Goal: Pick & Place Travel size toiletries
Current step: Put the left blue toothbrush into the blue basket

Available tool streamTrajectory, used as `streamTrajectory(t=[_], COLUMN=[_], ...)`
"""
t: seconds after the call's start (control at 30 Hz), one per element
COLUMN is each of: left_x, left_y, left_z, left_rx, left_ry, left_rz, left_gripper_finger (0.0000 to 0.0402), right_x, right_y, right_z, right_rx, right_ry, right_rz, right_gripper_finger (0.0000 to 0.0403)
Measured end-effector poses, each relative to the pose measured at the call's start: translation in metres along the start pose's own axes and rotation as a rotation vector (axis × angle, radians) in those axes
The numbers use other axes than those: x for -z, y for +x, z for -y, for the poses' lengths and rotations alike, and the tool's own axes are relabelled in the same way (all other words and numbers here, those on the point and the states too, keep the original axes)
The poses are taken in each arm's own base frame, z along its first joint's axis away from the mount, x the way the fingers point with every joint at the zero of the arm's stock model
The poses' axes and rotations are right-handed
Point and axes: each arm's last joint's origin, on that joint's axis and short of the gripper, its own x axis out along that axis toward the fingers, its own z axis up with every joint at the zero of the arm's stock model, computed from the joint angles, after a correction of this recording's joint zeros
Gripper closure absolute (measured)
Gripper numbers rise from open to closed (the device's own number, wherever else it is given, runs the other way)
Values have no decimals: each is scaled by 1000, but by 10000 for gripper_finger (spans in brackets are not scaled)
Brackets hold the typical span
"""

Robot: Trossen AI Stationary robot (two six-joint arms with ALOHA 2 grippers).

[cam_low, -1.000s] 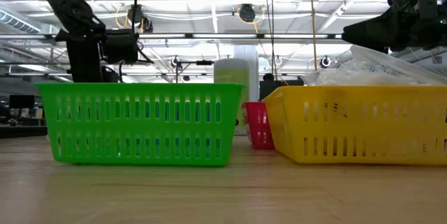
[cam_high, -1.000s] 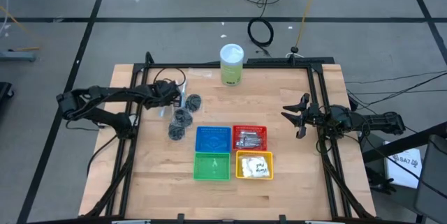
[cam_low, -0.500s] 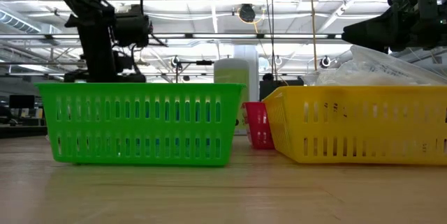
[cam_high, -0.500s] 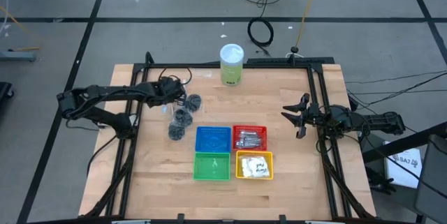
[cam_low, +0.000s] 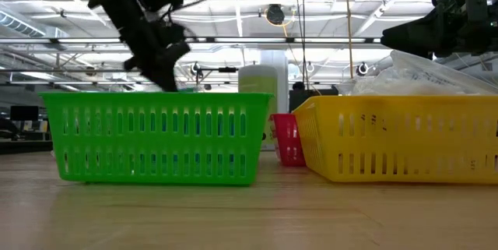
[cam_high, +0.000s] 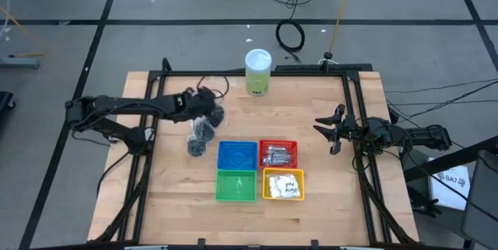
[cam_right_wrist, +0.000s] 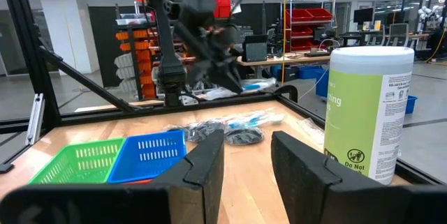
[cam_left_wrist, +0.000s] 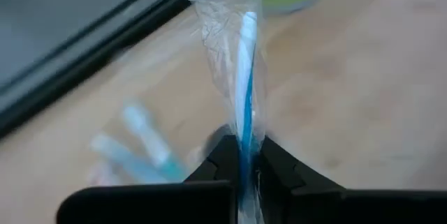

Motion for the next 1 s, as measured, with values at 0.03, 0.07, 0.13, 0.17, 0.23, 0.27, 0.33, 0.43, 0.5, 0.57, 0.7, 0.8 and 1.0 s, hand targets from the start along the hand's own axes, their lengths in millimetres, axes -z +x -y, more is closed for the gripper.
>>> streamTrajectory(t=[0.03,0.07,0.13,0.17,0.23,0.27,0.33,0.43,0.5,0.57,0.7,0.8,1.0], left_x=[-2,-5,-7,-8,-11,-12,-13,-11,-7,-1,8,15,27], left_y=[-2,-5,-10,-12,-18,-22,-30,-41,-46,-46,-40,-32,-11], left_z=[6,11,23,28,40,45,57,74,84,91,101,111,124], left_rx=[41,84,171,223,327,382,478,590,625,643,721,754,806], left_ry=[42,86,172,212,272,294,352,457,519,557,574,635,725], left_rz=[27,55,112,139,200,236,301,397,427,423,366,352,309], left_gripper_finger=[381,380,387,392,395,393,385,380,386,394,387,382,394], right_x=[0,0,0,0,0,0,0,0,0,0,0,0,0], right_y=[0,0,0,0,0,0,0,0,0,0,0,0,0], right_z=[0,0,0,0,0,0,0,0,0,0,0,0,0], right_rx=[0,0,0,0,0,0,0,0,0,0,0,0,0], right_ry=[0,0,0,0,0,0,0,0,0,0,0,0,0], right_rz=[1,0,0,1,0,1,1,1,1,0,1,0,1], right_gripper_finger=[293,293,293,293,293,293,293,293,293,293,293,293,293])
